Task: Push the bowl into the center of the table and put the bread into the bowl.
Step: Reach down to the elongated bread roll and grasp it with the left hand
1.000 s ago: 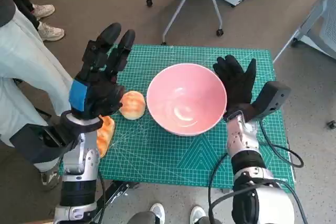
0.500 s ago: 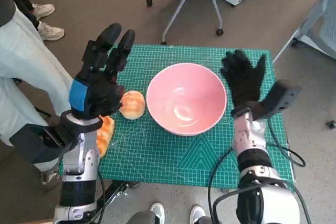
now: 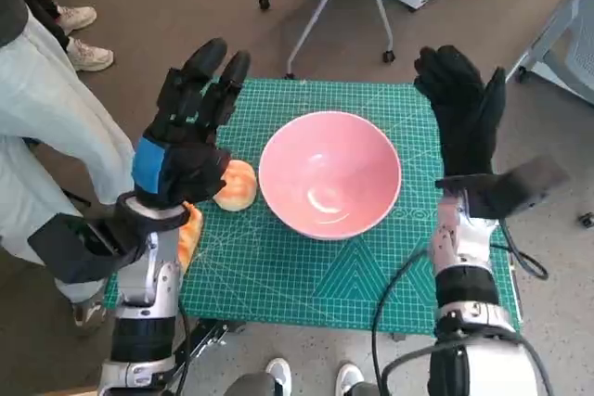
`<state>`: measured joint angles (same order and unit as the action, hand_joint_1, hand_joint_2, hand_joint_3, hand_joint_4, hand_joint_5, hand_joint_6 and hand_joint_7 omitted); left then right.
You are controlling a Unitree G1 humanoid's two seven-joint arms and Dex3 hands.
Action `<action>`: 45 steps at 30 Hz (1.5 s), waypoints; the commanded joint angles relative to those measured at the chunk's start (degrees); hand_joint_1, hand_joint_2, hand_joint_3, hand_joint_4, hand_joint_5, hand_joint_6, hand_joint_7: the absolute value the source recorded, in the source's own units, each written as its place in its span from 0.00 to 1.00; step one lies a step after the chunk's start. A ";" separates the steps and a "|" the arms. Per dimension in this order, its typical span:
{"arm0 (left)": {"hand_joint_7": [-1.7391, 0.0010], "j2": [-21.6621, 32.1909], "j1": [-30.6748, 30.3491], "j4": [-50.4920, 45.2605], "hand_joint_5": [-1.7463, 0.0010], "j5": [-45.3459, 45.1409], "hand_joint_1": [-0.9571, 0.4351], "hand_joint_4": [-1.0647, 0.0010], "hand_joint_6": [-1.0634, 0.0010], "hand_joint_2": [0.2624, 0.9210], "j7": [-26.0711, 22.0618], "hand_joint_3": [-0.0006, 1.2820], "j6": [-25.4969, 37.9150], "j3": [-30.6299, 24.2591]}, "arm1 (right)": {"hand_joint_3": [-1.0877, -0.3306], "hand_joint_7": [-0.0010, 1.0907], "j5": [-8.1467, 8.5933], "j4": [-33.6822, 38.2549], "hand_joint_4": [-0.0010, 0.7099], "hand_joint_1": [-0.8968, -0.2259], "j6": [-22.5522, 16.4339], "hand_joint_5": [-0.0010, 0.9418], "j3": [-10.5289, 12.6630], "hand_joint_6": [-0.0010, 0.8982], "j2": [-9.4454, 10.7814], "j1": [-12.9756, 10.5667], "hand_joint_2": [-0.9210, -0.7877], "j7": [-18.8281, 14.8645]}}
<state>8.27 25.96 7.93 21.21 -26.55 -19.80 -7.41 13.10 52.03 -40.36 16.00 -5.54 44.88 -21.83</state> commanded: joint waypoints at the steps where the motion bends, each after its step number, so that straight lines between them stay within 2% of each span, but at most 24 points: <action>1: 0.74 -0.46 2.35 0.23 1.00 -0.34 0.25 0.85 1.00 1.00 -0.19 0.35 0.33 0.82 | 0.44 0.17 -0.82 -8.46 0.26 0.32 0.05 0.01 -2.88 0.28 -0.40 -5.75 0.00 -1.85; 5: 0.74 -0.26 3.75 0.32 1.00 0.02 0.25 0.85 1.00 1.00 -0.95 0.35 0.75 1.21 | 0.44 0.18 -0.94 -15.53 0.27 0.31 1.01 0.01 -4.88 0.29 -0.97 -8.90 0.00 -2.39; 9: 0.74 -0.18 5.09 -0.26 1.00 0.41 0.26 0.85 1.00 1.00 -1.75 0.34 1.62 1.74 | 0.44 0.19 -0.64 -21.31 0.29 0.30 2.93 0.02 -6.47 0.30 -1.54 -11.10 0.00 -2.51; 17: 0.74 -0.29 7.05 -0.98 1.00 0.45 0.27 0.86 1.00 1.00 -3.76 0.33 1.94 2.98 | 0.44 0.21 -0.43 -28.60 0.29 0.29 6.47 0.02 -8.38 0.29 -1.84 -13.03 0.00 -1.77; 21: 0.73 -0.42 7.65 -0.70 1.00 0.40 0.27 0.86 1.00 1.00 -4.71 0.32 1.27 3.28 | 0.44 0.22 -0.84 -30.95 0.30 0.29 7.71 0.02 -8.95 0.29 -1.73 -13.53 0.00 -1.13; 26: 0.73 -0.28 8.14 -0.44 1.00 -0.29 0.27 0.85 1.00 1.00 -5.45 0.31 0.42 3.38 | 0.44 0.35 -1.11 -32.72 0.30 0.28 8.83 0.01 -9.55 0.19 -1.66 -14.01 0.00 -0.45; 30: 0.73 0.10 8.43 -0.37 1.00 -0.92 0.27 0.85 1.00 1.00 -5.68 0.31 -0.05 3.34 | 0.44 0.41 -0.94 -33.38 0.30 0.28 9.41 0.00 -9.85 0.15 -1.69 -14.14 0.00 -0.26; 40: 0.72 1.70 7.80 -1.97 1.00 -1.98 0.25 0.85 1.00 1.00 -5.66 0.31 0.13 3.21 | 0.43 0.44 -0.87 -33.59 0.30 0.28 10.04 0.00 -10.21 0.13 -1.42 -13.50 0.00 0.32; 45: 0.71 5.49 6.07 -3.79 1.00 -4.16 0.23 0.85 1.00 1.00 -6.61 0.30 -0.87 2.50 | 0.43 0.44 -0.68 -34.17 0.30 0.28 10.20 0.00 -10.33 0.12 -1.26 -13.69 0.00 0.54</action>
<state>10.78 33.35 5.96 18.83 -32.28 -19.36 -4.37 12.78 18.18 -31.08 5.92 -6.77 32.32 -21.74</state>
